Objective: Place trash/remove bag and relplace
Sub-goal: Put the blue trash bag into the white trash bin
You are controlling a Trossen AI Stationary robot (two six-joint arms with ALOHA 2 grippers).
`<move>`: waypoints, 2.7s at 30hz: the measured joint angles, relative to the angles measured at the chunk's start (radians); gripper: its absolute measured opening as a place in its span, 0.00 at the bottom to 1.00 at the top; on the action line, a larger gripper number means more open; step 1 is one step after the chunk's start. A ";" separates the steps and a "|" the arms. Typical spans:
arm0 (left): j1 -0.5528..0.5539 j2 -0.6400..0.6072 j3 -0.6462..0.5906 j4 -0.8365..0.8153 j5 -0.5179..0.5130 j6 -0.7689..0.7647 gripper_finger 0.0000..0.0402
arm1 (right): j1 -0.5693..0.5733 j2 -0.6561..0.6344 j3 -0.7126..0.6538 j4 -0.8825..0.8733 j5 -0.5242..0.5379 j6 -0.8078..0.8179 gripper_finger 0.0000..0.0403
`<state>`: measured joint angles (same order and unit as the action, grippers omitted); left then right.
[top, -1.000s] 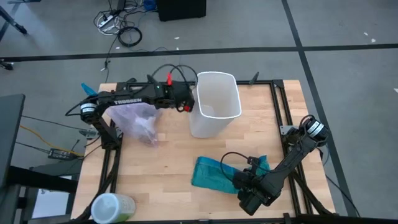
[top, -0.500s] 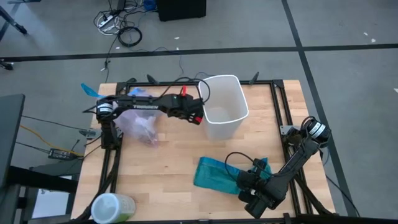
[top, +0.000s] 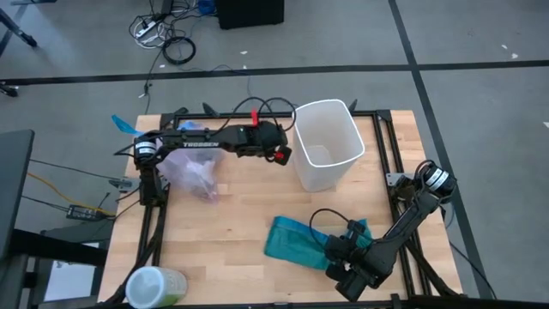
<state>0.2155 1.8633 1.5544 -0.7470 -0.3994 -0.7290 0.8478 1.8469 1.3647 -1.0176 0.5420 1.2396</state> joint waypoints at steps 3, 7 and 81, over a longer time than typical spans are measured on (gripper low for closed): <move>-0.006 -0.004 0.038 -0.105 -0.026 0.132 0.00 | -0.018 0.000 0.000 0.024 0.010 0.001 0.00; -0.031 -0.017 0.098 -0.369 -0.022 0.292 0.00 | -0.049 0.000 0.000 0.151 0.016 -0.046 0.00; -0.316 0.020 -0.672 1.331 1.014 0.118 0.05 | -0.386 0.000 0.011 0.489 -0.459 -0.900 0.00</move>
<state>-0.1005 1.8836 0.8825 0.5843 0.6150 -0.6114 0.4616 1.8469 1.3754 -0.5289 0.0834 0.3393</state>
